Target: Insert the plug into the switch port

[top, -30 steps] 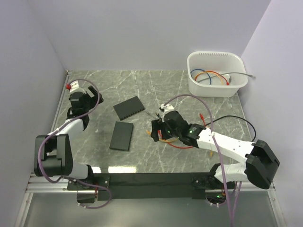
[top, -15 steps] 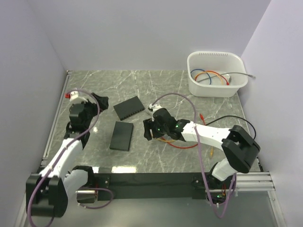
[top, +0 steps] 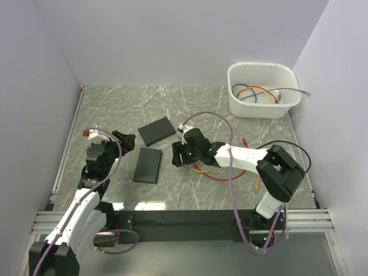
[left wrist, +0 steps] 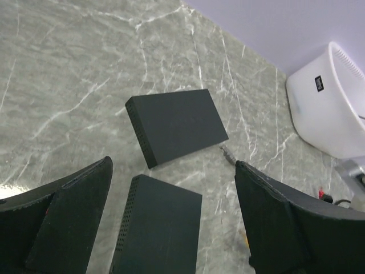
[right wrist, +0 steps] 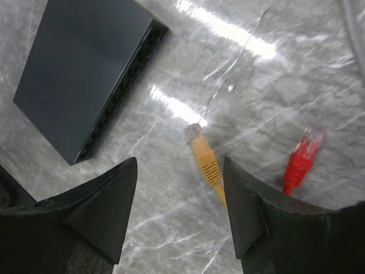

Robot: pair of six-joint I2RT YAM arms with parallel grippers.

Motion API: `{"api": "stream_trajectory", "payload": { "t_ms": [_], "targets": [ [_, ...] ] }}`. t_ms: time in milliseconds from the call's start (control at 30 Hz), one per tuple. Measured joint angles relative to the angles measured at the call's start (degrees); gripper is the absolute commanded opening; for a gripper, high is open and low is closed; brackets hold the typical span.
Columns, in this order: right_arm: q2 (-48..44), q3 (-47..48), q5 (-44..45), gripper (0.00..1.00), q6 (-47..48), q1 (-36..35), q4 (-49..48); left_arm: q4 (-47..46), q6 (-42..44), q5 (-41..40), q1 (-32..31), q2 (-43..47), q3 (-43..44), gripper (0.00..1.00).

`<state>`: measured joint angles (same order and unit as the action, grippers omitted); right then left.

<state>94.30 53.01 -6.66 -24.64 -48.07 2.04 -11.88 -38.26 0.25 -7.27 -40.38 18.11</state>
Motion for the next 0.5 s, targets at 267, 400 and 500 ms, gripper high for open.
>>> {"api": "stream_trajectory", "payload": {
  "t_ms": [267, 400, 500],
  "targets": [
    [0.98, -0.04, -1.90, 0.66, -0.39, 1.73, -2.60, 0.74, -0.17, 0.26, -1.05, 1.57, -1.07, 0.93],
    [2.58, -0.15, -2.71, 0.65, -0.42, 1.86, -3.74, 0.79, -0.22, 0.35, -1.53, 1.68, -1.07, 0.93],
    [3.48, -1.01, -3.06, 0.64, -0.59, 1.95, -4.28, 0.85, -0.37, 0.35, -1.79, 1.97, -1.11, 0.93]
  ]
}}
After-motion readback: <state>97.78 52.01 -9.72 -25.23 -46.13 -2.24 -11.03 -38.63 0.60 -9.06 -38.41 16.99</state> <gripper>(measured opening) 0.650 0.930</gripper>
